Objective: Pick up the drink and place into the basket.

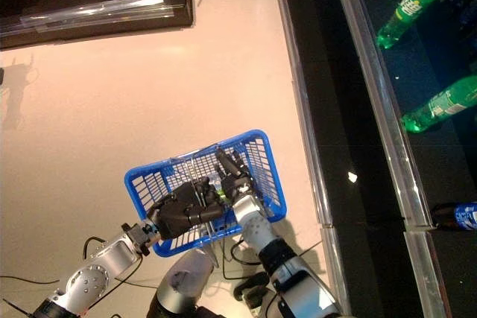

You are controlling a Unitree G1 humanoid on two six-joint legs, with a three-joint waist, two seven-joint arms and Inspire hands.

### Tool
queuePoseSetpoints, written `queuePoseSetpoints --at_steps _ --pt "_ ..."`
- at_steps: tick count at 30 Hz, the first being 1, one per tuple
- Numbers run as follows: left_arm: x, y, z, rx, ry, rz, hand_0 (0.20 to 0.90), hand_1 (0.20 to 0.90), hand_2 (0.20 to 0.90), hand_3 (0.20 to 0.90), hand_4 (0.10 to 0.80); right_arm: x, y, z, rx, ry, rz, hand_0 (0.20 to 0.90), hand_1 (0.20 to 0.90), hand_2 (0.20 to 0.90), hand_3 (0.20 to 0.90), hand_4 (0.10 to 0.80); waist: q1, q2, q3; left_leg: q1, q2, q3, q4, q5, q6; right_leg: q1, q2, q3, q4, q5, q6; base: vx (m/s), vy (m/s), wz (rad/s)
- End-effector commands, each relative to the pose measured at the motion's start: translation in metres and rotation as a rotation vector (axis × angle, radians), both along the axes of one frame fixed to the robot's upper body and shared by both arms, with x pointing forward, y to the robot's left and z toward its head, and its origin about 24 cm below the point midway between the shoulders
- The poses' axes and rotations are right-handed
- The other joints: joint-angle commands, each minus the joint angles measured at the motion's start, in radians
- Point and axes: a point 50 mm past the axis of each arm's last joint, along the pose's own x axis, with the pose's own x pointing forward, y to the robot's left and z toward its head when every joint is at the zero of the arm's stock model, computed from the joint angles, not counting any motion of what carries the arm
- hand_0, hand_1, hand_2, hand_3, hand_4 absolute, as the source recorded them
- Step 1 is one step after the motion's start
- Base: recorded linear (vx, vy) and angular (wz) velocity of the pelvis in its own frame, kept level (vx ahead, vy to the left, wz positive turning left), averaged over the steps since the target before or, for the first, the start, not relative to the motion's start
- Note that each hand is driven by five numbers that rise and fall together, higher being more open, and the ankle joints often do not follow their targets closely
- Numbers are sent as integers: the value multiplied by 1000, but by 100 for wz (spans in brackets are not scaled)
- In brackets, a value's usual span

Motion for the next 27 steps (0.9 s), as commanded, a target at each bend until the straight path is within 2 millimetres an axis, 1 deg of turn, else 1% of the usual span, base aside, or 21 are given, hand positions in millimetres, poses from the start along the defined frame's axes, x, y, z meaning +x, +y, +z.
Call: queuePoseSetpoints --at_steps 1,4,5,6,8,10,11,12,14,16,19,21,22,24,27 --pt "-15 -32 94 -394 -511 -150 300 300 300 200 100 -6 15 41 -3 -289 163 900 900 900 900 800 -56 1 -58 -12 -9 55 -31 28 44 -6 15 25 -44 151 18 -52 -32 -2" --pt "-13 -27 86 -350 -500 -96 300 300 300 200 100 -22 10 34 7 -323 227 900 900 900 900 800 -77 -12 -59 -6 2 72 -42 30 43 -6 25 38 -60 157 21 -42 -34 -10" --pt "-13 -24 80 -325 -494 -62 300 300 300 200 100 -32 5 31 23 -338 257 900 900 900 900 800 -90 -20 -60 -2 7 82 -45 30 42 -3 32 46 -69 160 22 -101 -1 -20" --pt "-13 -22 76 -305 -492 -38 300 300 300 200 100 -39 1 30 52 -344 271 900 900 900 900 800 -102 -21 -63 -13 9 86 -49 53 46 -9 36 37 -87 187 14 -100 2 -24" --pt "-13 -17 69 -271 -493 23 300 300 300 200 100 -54 -2 24 88 -365 314 900 900 900 900 800 -120 -26 -67 -7 16 99 -59 53 47 -8 42 49 -102 192 19 -69 3 -20" --pt "-13 -9 62 -198 -547 104 300 300 300 200 100 -71 -4 20 115 -391 362 900 900 900 900 800 -140 -32 -69 0 22 115 -70 53 47 -9 48 66 -120 200 25 -36 -3 -16" --pt "-13 -9 62 -198 -547 104 300 300 300 200 100 -71 -4 20 115 -391 362 900 900 900 900 800 -140 -32 -69 0 22 115 -70 53 47 -9 48 66 -120 200 25 -46 14 -28" --pt "-12 0 58 -125 -588 197 300 300 300 200 100 -83 -6 17 123 -404 385 900 900 900 900 800 -159 -36 -72 4 27 130 -80 55 46 -11 52 85 -140 211 32 -51 45 -22" --pt "-8 14 49 -74 -572 331 300 300 300 200 100 -96 -12 10 128 -410 417 900 900 900 900 800 -188 -41 -84 13 33 157 -99 57 48 -15 56 110 -162 218 41 -63 65 -23" --pt "-4 27 40 -31 -535 445 300 300 300 200 100 -102 -17 6 163 -424 423 900 900 900 900 800 -212 -52 -94 14 38 178 -105 54 48 -21 59 134 -184 229 52 -53 33 -39" --pt "0 43 27 27 -491 557 300 300 300 200 100 -111 -23 -1 176 -431 461 900 900 900 900 800 -245 -67 -108 23 41 205 -117 50 47 -23 59 171 -219 251 70 -37 43 -25" --pt "1 50 20 56 -457 613 300 300 300 200 100 -118 -27 -9 163 -435 494 900 900 900 900 800 -265 -73 -121 28 43 220 -125 48 48 -26 53 194 -238 266 82 -11 69 -33" --pt "2 57 12 84 -432 658 300 300 300 200 100 -122 -30 -15 157 -432 513 900 900 900 900 800 -280 -79 -132 39 47 239 -134 44 50 -26 46 212 -251 278 95 15 67 -33" --pt "3 59 9 113 -416 683 300 300 300 200 100 -124 -32 -17 152 -432 516 900 900 900 900 800 -286 -81 -138 44 48 249 -137 42 51 -25 42 221 -256 283 102 26 51 -29" --pt "7 71 -13 175 -307 760 300 300 300 200 100 -126 -38 -27 142 -409 483 900 900 900 900 800 -309 -89 -160 56 52 281 -137 33 56 -25 26 251 -264 295 122 43 66 -34"
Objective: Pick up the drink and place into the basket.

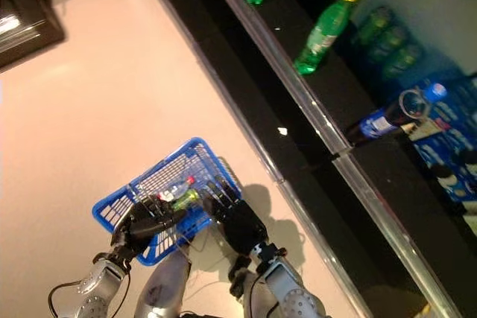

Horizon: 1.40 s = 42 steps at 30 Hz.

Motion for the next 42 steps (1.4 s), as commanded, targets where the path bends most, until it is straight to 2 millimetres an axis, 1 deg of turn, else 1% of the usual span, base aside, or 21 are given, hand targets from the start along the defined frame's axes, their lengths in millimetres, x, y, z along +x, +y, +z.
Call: queuePoseSetpoints --at_steps 1,3,5,8,10,12,16,17,21,22,24,25,26,29,30,34,36,37,40,41,42 --pt "28 6 57 66 -409 72 300 300 300 200 100 -10 0 0 32 -75 12 900 900 900 900 800 -27 28 -149 16 -16 80 -36 2 31 -11 -72 49 -15 110 130 23 81 -29" --pt "26 15 40 99 -307 145 300 300 300 200 100 -11 -9 -10 5 -41 -67 900 900 900 900 800 -39 28 -160 14 -20 102 -18 -12 38 -11 -88 57 -5 121 139 16 89 -20" --pt "17 29 19 139 -210 233 300 300 300 200 100 -16 -22 -25 -116 6 -135 900 900 900 900 800 -55 31 -171 29 -26 120 -17 -24 47 -8 -92 76 14 129 145 20 88 -30" --pt "8 35 1 106 -90 324 300 300 300 200 100 -22 -34 -37 -266 46 -180 900 900 900 900 800 -77 40 -193 39 -28 123 -33 -25 56 -7 -67 118 11 112 141 2 26 -25" --pt "-1 40 -20 112 17 367 300 300 300 200 100 -32 -45 -51 -370 98 -211 900 900 900 900 800 -117 50 -218 53 -39 81 -60 -22 63 2 8 220 3 71 103 28 -41 -6" --pt "-4 38 -34 75 115 411 300 300 300 200 100 -37 -52 -64 -502 160 -234 900 900 900 900 800 -148 50 -240 74 -49 38 -80 -17 60 7 80 282 11 45 62 49 -102 37" --pt "-20 36 -56 -33 236 524 300 300 300 200 100 -50 -62 -88 -749 260 -216 900 900 900 900 800 -161 55 -261 98 -52 2 -90 1 39 33 124 306 -7 28 21 -12 -113 53" --pt "-29 34 -64 -119 279 604 300 300 300 200 100 -54 -64 -98 -882 304 -175 900 900 900 900 800 -151 60 -264 105 -46 -1 -97 14 24 51 126 280 -27 26 13 -61 -92 53" --pt "-45 30 -75 -217 322 699 300 300 300 200 100 -65 -68 -113 -1036 362 -85 900 900 900 900 800 -132 73 -262 90 -31 -4 -125 57 -8 81 134 259 -74 27 6 -90 -64 30" --pt "-47 28 -78 -228 339 708 300 300 300 200 100 -68 -70 -117 -1071 409 -85 900 900 900 900 800 -129 77 -261 70 -20 19 -130 76 -22 89 135 246 -79 25 4 -89 -4 17" --pt "-47 23 -81 -251 378 731 300 300 300 200 100 -76 -76 -123 -1111 487 -94 900 900 900 900 800 -142 79 -260 43 10 124 -103 82 -38 100 128 199 -76 16 -2 -95 27 42" --pt "-45 22 -82 -273 403 750 300 300 300 200 100 -82 -81 -126 -1125 527 -95 900 900 900 900 800 -157 76 -261 34 30 204 -65 73 -43 103 115 163 -70 11 -7 -78 100 86" --pt "-46 22 -84 -285 426 770 300 300 300 200 100 -85 -84 -128 -1131 553 -93 900 900 900 900 800 -165 67 -265 36 43 235 -28 55 -40 99 97 144 -66 13 -9 -65 151 106" --pt "-61 25 -91 -321 469 855 300 300 300 200 100 -95 -92 -134 -1159 587 -34 900 900 900 900 800 -167 46 -276 82 40 172 8 5 -28 90 68 163 -73 30 -4 17 245 65" --pt "-67 26 -94 -333 488 883 300 300 300 200 100 -100 -96 -137 -1168 613 -29 900 900 900 900 800 -169 45 -286 91 52 155 -2 7 -31 82 65 176 -73 34 -3 101 295 8" --pt "-81 33 -100 -315 537 924 300 300 300 200 100 -130 -111 -146 -1184 746 -70 900 900 900 900 800 -185 53 -301 137 131 177 -44 30 -63 86 45 188 -55 21 12 177 342 41" --pt "-79 33 -101 -298 548 895 300 300 300 200 100 -138 -114 -149 -1201 788 -96 900 900 900 900 800 -189 58 -297 140 144 205 -26 19 -69 82 14 178 -35 17 26 221 471 35" --pt "-76 33 -101 -275 548 859 300 300 300 200 100 -140 -117 -150 -1258 809 -122 900 900 900 900 800 -192 60 -288 133 143 232 15 -3 -65 70 -18 173 -4 14 39 265 588 50" --pt "-65 32 -96 -227 520 801 300 300 300 200 100 -138 -117 -149 -1325 838 -194 900 900 900 900 800 -180 57 -261 98 89 222 113 -61 -31 53 -69 188 67 15 65 206 461 37" --pt "-60 34 -93 -205 503 776 300 300 300 200 100 -139 -114 -151 -1334 879 -222 900 900 900 900 800 -179 61 -248 99 56 225 120 -82 3 28 -97 199 153 31 85 285 610 28" --pt "-58 34 -92 -188 495 753 300 300 300 200 100 -140 -113 -151 -1356 891 -236 900 900 900 900 800 -183 69 -237 115 26 218 108 -93 30 -4 -117 223 254 66 93 277 583 22"
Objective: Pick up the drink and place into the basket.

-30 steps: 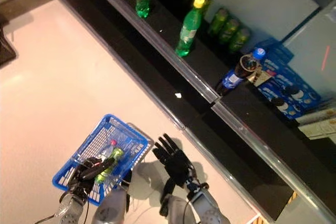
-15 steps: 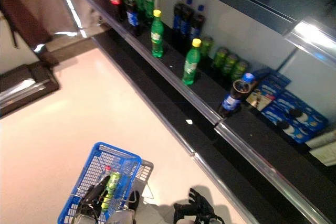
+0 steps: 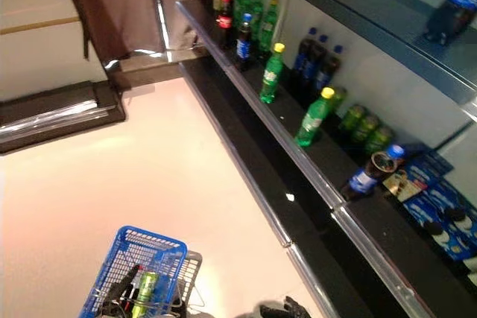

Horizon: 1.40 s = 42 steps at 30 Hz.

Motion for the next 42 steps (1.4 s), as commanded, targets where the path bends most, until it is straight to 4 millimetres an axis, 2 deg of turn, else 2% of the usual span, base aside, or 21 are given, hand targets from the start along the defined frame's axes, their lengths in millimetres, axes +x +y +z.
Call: queuePoseSetpoints --at_steps 1,3,5,6,7,8,10,12,14,17,19,22,23,25,28,31,33,35,37,39,42 --pt "32 12 23 154 -163 -161 300 300 300 200 100 -19 -18 1 -170 75 -27 900 900 900 900 800 -1 39 30 -14 9 7 123 -40 14 -199 -61 73 245 186 70 156 332 19" --pt "34 11 24 169 -173 -196 300 300 300 200 100 -16 -16 2 -196 59 -16 900 900 900 900 800 -10 56 37 0 -11 13 109 -47 32 -232 -44 72 340 188 65 214 388 19" --pt "33 10 25 182 -181 -224 300 300 300 200 100 -14 -15 4 -188 47 -79 900 900 900 900 800 -34 74 38 25 -33 2 71 -45 43 -267 45 98 403 161 52 304 393 20" --pt "33 10 24 187 -187 -234 300 300 300 200 100 -14 -16 4 -179 41 -131 900 900 900 900 800 -56 67 36 28 -60 -10 63 -48 46 -261 126 103 349 141 41 275 176 33" --pt "33 10 24 185 -191 -234 300 300 300 200 100 -17 -18 3 -172 38 -162 900 900 900 900 800 -65 59 33 32 -80 -17 58 -51 43 -257 164 87 310 142 33 439 239 50" --pt "35 10 25 176 -196 -211 300 300 300 200 100 -19 -21 3 -138 33 -181 900 900 900 900 800 -67 50 29 40 -99 -7 59 -62 41 -240 176 47 226 125 13 431 199 60" --pt "39 6 25 170 -194 -222 300 300 300 200 100 -21 -24 1 -121 36 -171 900 900 900 900 800 -72 32 26 39 -125 -4 72 -74 36 -213 195 46 34 129 -6 437 113 46" --pt "37 -1 21 157 -182 -258 300 300 300 200 100 -25 -27 1 -107 34 -225 900 900 900 900 800 -96 15 22 54 -164 -27 80 -103 41 -262 205 83 -97 228 11 477 56 24" --pt "29 -5 16 141 -164 -279 300 300 300 200 100 -29 -27 0 -103 40 -269 900 900 900 900 800 -121 0 22 101 -201 -48 92 -156 51 -352 181 61 -197 348 40 569 29 54" --pt "11 -10 8 125 -130 -305 300 300 300 200 100 -39 -25 -2 -115 98 -260 900 900 900 900 800 -134 5 18 188 -209 -61 127 -245 56 -400 152 -33 -215 390 51 645 4 47" --pt "4 -11 5 132 -104 -334 300 300 300 200 100 -52 -26 -4 -102 145 -277 900 900 900 900 800 -137 10 -2 218 -212 -67 160 -263 58 -382 157 -47 -188 365 24 660 -20 22" --pt "-1 -13 2 149 -60 -370 300 300 300 200 100 -67 -26 -7 -93 214 -276 900 900 900 900 800 -151 23 -33 244 -195 -73 249 -196 23 -360 189 -45 -131 322 -10 552 -31 24" --pt "-4 -10 1 145 -48 -355 300 300 300 200 100 -73 -24 -8 -92 248 -262 900 900 900 900 800 -158 35 -55 245 -160 -28 355 -78 -28 -327 210 -73 -85 270 -47 650 -61 17" --pt "-4 -6 3 163 -67 -350 300 300 300 200 100 -74 -26 -8 -109 240 -193 900 900 900 900 800 -156 26 -71 188 -135 5 553 84 -87 -253 220 -89 -104 228 -88 648 -86 30" --pt "1 -4 5 170 -82 -320 300 300 300 200 100 -67 -31 -6 -145 247 -94 900 900 900 900 800 -117 1 -63 7 -51 64 706 61 -71 -181 202 -84 -95 160 -112 471 -13 4" --pt "7 0 8 168 -104 -300 300 300 300 200 100 -52 -35 -5 -157 233 -40 900 900 900 900 800 -63 -20 -20 -137 9 61 619 10 -31 -114 190 -6 -92 127 -103 354 144 6" --pt "0 3 6 153 -96 -253 300 300 300 200 100 -41 -36 -5 -174 225 -55 900 900 900 900 800 -37 -12 -7 -120 54 36 307 15 -22 -83 194 57 -85 100 -75 520 399 -58" --pt "-8 8 3 148 -64 -240 300 300 300 200 100 -45 -36 -6 -157 235 -112 900 900 900 900 800 -28 5 -20 -95 127 -5 40 87 -58 -76 199 81 -70 75 -53 564 463 -61" --pt "-20 8 -1 138 -28 -225 300 300 300 200 100 -52 -38 -6 -157 243 -129 900 900 900 900 800 -14 9 -17 -95 171 -99 -54 143 -79 -54 189 142 -46 49 -39 577 519 -38" --pt "-31 4 -5 113 5 -152 300 300 300 200 100 -54 -40 -5 -162 248 -139 900 900 900 900 800 -4 14 -15 -118 150 -182 27 98 -69 -50 152 212 2 16 -16 532 632 -71" --pt "-24 9 -3 122 22 -147 300 300 300 200 100 -66 -41 -6 -166 267 -233 900 900 900 900 800 -23 18 -16 -134 110 -101 155 42 -61 -43 79 187 67 -3 17 377 554 -96"
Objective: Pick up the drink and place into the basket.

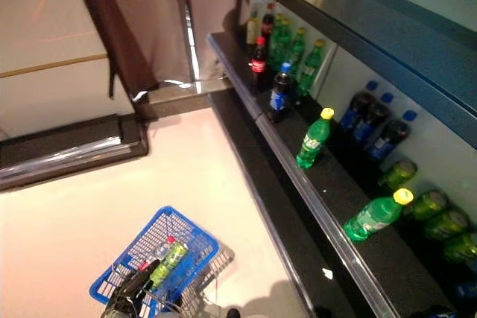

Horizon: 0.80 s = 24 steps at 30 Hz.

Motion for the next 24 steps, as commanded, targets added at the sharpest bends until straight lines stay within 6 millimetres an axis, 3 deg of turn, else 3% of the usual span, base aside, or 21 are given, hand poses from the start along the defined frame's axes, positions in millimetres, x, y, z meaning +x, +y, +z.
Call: queuePoseSetpoints --at_steps 1,4,6,9,13,15,18,20,21,24 --pt "-25 27 2 82 34 102 300 300 300 200 100 -35 -2 -1 -32 57 -117 900 900 900 900 800 18 -40 13 -71 -48 73 173 -52 62 -30 -213 -17 215 -56 185 388 555 -11" --pt "-16 42 10 137 -1 67 300 300 300 200 100 -34 0 0 -74 29 -24 900 900 900 900 800 12 -16 14 15 -94 135 117 -69 98 -129 -269 -92 381 47 215 344 499 -15" --pt "-9 50 15 163 -24 52 300 300 300 200 100 -27 2 0 -61 -2 -41 900 900 900 900 800 4 -10 13 51 -109 167 71 -73 103 -152 -214 -121 330 25 205 207 262 -40" --pt "8 51 22 185 -71 0 300 300 300 200 100 -24 2 0 -38 -27 -103 900 900 900 900 800 -4 -24 5 61 -159 191 35 -78 94 -135 -129 -167 125 35 166 225 143 -13" --pt "7 40 18 168 -63 -38 300 300 300 200 100 -29 0 0 -22 -28 -158 900 900 900 900 800 -14 -55 -5 50 -232 187 41 -97 99 -125 -82 -136 -98 154 161 213 88 15" --pt "1 31 12 140 -48 -48 300 300 300 200 100 -28 2 -1 -15 -27 -156 900 900 900 900 800 -24 -61 -8 58 -260 200 49 -121 103 -163 -72 -160 -144 220 170 336 136 30" --pt "-4 22 7 123 -32 -70 300 300 300 200 100 -26 7 -2 4 -24 -180 900 900 900 900 800 -23 -68 -7 93 -275 251 86 -177 107 -201 -87 -276 -117 236 174 314 77 -15" --pt "-4 15 5 119 -18 -90 300 300 300 200 100 -26 9 -3 15 -32 -205 900 900 900 900 800 -27 -62 -17 114 -271 261 174 -236 107 -204 -92 -311 -92 210 162 385 51 -72" --pt "-4 12 4 118 -1 -98 300 300 300 200 100 -29 8 -3 13 -33 -214 900 900 900 900 800 -44 -67 -18 97 -269 253 267 -214 107 -215 -86 -282 -70 204 133 353 28 -16" --pt "-7 8 2 109 14 -98 300 300 300 200 100 -26 8 -2 2 -37 -226 900 900 900 900 800 -60 -54 -29 83 -234 214 522 -39 12 -180 -61 -299 -37 153 76 287 16 47"
